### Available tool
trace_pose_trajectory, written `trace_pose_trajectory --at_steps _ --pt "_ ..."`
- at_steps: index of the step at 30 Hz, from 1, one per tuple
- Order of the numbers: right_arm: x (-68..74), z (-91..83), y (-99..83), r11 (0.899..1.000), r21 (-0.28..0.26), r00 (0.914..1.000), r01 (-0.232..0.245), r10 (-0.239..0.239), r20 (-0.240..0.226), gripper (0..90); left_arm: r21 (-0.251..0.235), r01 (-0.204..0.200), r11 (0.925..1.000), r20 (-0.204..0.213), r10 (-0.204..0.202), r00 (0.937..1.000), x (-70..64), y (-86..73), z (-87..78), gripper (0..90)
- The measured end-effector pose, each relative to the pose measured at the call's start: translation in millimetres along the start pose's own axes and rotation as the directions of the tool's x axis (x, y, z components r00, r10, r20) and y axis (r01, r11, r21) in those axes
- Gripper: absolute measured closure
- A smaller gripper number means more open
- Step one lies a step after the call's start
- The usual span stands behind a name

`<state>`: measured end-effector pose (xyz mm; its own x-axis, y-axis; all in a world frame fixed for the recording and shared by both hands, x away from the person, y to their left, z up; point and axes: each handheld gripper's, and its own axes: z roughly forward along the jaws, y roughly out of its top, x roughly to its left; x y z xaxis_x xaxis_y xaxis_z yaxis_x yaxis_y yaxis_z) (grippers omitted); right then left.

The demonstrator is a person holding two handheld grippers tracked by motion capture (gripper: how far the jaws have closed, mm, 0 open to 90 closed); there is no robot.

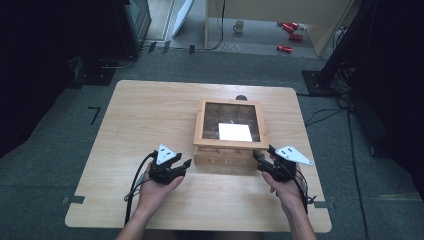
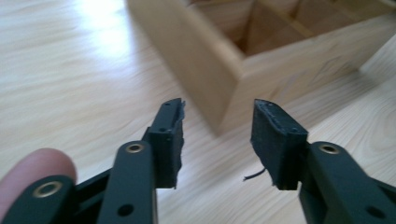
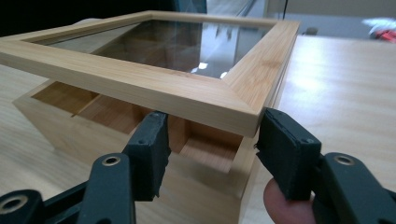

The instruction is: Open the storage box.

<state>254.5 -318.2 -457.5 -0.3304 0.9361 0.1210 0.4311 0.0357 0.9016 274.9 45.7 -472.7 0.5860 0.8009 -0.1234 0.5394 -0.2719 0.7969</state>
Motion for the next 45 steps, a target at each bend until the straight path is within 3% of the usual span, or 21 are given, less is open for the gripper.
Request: trace_pose_trajectory --at_steps 4,8,18,21,25,28,35,41,45 --pt "0.3 0.0 6.5 1.000 -0.014 0.9996 0.022 -0.021 0.021 40.4 0.012 0.026 0.9996 -0.039 -0.026 0.9989 13.4 -12.1 -10.6 45.9" --pt "-0.3 1.0 11.8 0.999 -0.025 0.9988 0.042 -0.041 0.028 38.0 0.030 0.065 0.9974 -0.093 -0.062 0.9938 33.1 -30.1 -27.0 40.3" --pt "-5.0 3.2 30.5 0.994 -0.082 0.9971 0.067 -0.064 0.041 34.6 0.055 0.110 0.9924 -0.165 -0.100 0.9813 60.8 -60.3 -49.5 36.0" --pt "-6.1 5.6 38.2 0.993 -0.081 0.9956 0.084 -0.080 0.049 34.5 0.053 0.143 0.9883 -0.206 -0.130 0.9700 72.0 -71.6 -57.9 34.8" --pt "-7.9 8.8 46.8 0.991 -0.088 0.9936 0.103 -0.098 0.055 34.4 0.065 0.154 0.9859 -0.245 -0.134 0.9602 80.2 -82.1 -63.6 32.6" --pt "-10.2 11.2 53.9 0.989 -0.104 0.9933 0.108 -0.103 0.051 34.4 0.070 0.159 0.9847 -0.259 -0.136 0.9563 83.9 -86.5 -67.3 31.7" --pt "-14.8 19.3 67.9 0.984 -0.118 0.9905 0.134 -0.128 0.050 34.5 0.072 0.156 0.9852 -0.268 -0.131 0.9544 84.9 -89.5 -67.9 31.1" --pt "-20.4 27.9 77.8 0.981 -0.128 0.9895 0.143 -0.139 0.040 34.6 0.087 0.102 0.9910 -0.305 -0.071 0.9498 77.2 -90.9 -63.1 28.3" --pt "-25.1 32.3 84.3 0.979 -0.132 0.9878 0.156 -0.154 0.026 34.7 0.086 0.101 0.9912 -0.293 -0.071 0.9535 77.1 -91.3 -63.7 27.3"
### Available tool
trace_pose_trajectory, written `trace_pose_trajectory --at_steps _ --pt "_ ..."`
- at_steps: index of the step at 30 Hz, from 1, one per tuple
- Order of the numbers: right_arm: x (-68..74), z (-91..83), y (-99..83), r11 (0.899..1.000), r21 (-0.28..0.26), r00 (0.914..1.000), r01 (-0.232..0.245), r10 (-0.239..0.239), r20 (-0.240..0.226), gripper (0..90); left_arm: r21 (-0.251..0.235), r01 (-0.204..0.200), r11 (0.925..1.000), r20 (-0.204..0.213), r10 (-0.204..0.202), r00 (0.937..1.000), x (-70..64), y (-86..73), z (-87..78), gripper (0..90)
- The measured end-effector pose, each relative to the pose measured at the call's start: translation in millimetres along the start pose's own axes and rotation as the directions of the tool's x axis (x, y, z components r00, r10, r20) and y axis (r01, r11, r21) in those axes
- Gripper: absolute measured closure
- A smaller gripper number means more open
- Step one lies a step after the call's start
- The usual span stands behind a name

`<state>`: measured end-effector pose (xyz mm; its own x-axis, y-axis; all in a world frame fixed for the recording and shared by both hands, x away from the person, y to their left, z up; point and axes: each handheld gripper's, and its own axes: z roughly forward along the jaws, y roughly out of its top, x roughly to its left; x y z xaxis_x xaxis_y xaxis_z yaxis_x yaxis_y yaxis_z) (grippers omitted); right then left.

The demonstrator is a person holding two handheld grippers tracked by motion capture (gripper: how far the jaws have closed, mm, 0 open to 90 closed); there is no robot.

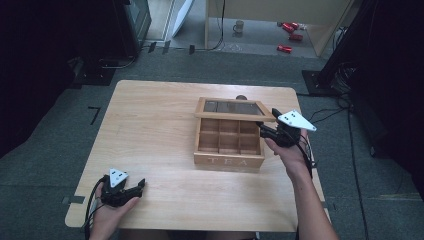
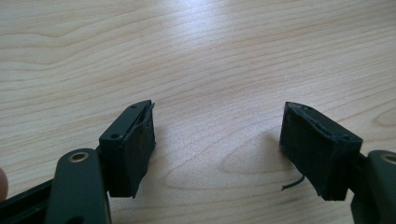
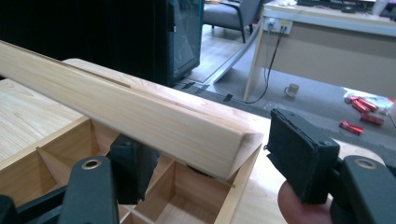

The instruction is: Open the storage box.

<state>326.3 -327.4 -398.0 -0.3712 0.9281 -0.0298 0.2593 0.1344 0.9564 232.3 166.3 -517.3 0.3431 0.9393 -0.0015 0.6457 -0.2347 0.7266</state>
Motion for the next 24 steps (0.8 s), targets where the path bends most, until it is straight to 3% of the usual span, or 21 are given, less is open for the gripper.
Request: trace_pose_trajectory --at_steps 6,13,19,24 --pt "-12.1 5.3 7.6 1.000 -0.015 0.9991 0.011 -0.011 -0.040 35.6 -0.004 0.014 0.9999 0.010 -0.014 0.9999 1.4 -0.3 -0.5 27.4" --pt "-29.5 17.7 14.0 0.998 -0.028 0.9969 -0.050 0.048 -0.062 42.8 -0.007 0.018 0.9998 0.013 -0.018 0.9998 2.0 -0.3 -0.6 27.4" --pt "-34.2 31.7 13.0 0.999 -0.006 0.9965 -0.049 0.049 -0.067 46.2 -0.005 0.019 0.9998 0.016 -0.019 0.9997 2.4 -0.3 -0.8 27.5" --pt "-40.3 39.0 16.3 0.994 -0.035 0.9906 -0.106 0.102 -0.091 47.1 -0.005 0.021 0.9998 0.020 -0.021 0.9996 2.5 -0.1 -0.6 27.7"
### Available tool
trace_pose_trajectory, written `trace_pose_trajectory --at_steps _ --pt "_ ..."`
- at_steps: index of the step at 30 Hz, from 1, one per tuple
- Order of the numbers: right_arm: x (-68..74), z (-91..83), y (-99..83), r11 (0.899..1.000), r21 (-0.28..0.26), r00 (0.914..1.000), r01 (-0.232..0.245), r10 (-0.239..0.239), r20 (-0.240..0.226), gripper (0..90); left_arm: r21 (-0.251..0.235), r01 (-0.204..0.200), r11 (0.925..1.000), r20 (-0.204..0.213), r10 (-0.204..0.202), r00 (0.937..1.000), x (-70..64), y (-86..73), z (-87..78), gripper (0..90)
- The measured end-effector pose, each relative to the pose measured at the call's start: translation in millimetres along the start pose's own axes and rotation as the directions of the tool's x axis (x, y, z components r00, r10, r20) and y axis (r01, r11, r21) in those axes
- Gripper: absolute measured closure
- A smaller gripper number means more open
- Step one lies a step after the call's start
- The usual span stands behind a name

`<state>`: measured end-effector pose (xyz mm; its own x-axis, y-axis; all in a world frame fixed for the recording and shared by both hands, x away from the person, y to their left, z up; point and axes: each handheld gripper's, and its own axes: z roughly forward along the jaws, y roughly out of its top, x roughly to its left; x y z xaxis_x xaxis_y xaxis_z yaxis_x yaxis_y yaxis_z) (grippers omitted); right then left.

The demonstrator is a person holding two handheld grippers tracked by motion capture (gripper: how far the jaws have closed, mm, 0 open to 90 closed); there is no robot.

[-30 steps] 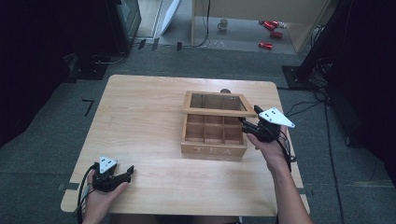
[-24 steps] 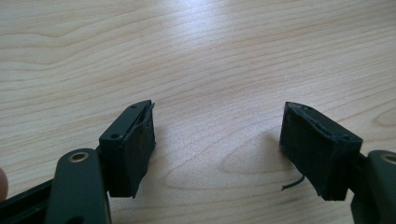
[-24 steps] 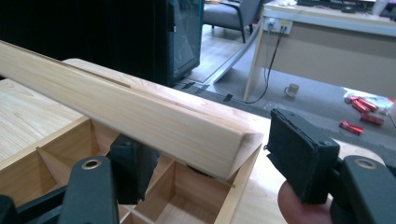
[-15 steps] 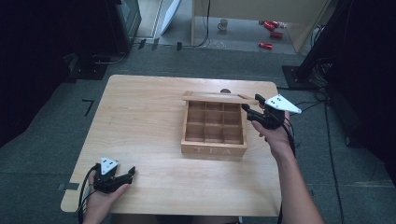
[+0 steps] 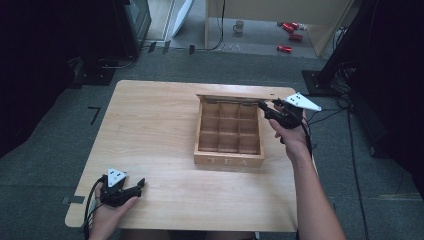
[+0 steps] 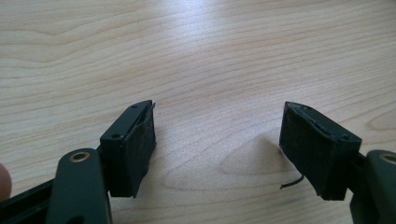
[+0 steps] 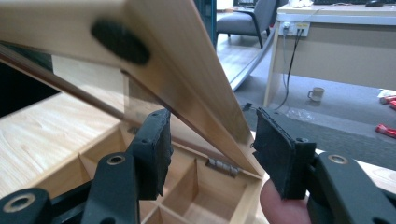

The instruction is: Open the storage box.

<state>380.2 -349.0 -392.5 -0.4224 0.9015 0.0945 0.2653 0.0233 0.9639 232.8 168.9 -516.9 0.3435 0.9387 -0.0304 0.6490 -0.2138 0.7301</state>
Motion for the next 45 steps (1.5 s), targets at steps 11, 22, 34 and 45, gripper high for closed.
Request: trace_pose_trajectory --at_steps 11,22,34,45 --pt "-17.7 21.6 7.5 0.999 -0.015 0.9983 -0.046 0.045 -0.037 48.3 0.000 -0.002 1.0000 -0.001 0.002 1.0000 -0.3 0.1 0.1 27.9" --pt "-25.5 46.8 10.5 0.997 0.064 0.9984 0.049 -0.048 -0.032 49.7 0.000 -0.004 1.0000 0.004 0.004 1.0000 -0.3 0.5 0.6 27.9" --pt "-37.2 55.5 18.0 0.993 0.087 0.9969 0.077 -0.075 -0.021 61.5 0.001 -0.005 1.0000 0.003 0.005 1.0000 -0.5 0.6 0.6 28.0" --pt "-44.5 61.0 19.0 0.994 0.074 0.9968 0.078 -0.077 -0.025 65.0 0.001 -0.006 1.0000 0.003 0.006 1.0000 -0.7 0.6 0.7 28.1"
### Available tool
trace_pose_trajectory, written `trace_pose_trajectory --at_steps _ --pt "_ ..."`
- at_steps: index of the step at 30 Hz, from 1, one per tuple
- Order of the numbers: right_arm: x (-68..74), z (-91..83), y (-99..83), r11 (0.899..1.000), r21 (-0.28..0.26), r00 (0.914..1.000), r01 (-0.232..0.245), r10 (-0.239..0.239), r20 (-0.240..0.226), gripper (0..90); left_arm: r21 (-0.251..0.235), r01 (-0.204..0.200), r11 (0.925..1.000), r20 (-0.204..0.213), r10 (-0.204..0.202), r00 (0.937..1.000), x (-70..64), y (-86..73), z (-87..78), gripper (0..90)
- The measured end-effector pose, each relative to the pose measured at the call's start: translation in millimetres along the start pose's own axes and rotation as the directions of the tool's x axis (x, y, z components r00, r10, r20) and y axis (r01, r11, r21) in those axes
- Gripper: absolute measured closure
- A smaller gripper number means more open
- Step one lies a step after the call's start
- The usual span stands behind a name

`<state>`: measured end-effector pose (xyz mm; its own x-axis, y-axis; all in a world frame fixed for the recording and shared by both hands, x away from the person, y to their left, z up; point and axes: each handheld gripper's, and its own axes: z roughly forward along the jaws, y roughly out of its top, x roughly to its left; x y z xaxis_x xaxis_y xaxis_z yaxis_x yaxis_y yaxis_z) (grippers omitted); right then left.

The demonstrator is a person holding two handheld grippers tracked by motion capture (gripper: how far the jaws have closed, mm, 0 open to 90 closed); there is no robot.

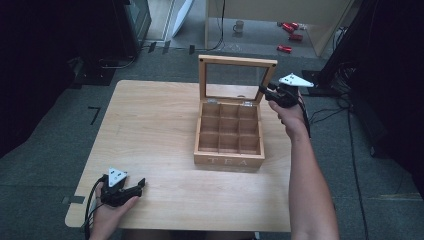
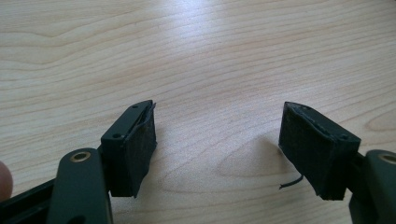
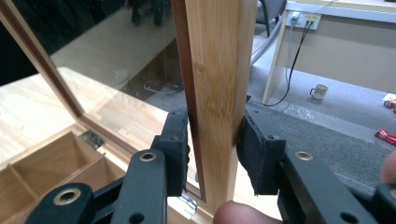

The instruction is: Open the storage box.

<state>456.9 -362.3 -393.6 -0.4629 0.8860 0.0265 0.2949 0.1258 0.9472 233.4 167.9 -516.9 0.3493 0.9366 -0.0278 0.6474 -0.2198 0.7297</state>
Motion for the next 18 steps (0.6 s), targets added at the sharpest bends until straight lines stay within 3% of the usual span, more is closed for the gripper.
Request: trace_pose_trajectory --at_steps 7,13,18 --pt "-2.5 7.0 2.4 0.999 -0.004 0.9990 -0.039 0.039 0.022 65.9 -0.001 0.000 1.0000 -0.001 0.000 1.0000 -0.1 -0.1 0.1 28.2" --pt "-4.1 13.6 7.8 0.995 0.025 0.9938 -0.092 0.091 0.065 67.2 -0.007 0.007 1.0000 0.010 -0.007 0.9999 0.6 0.0 0.2 28.2" --pt "-5.8 24.6 7.0 0.988 0.003 0.9829 -0.154 0.152 0.103 67.3 -0.005 0.005 1.0000 0.011 -0.005 0.9999 1.1 0.0 0.0 28.3"
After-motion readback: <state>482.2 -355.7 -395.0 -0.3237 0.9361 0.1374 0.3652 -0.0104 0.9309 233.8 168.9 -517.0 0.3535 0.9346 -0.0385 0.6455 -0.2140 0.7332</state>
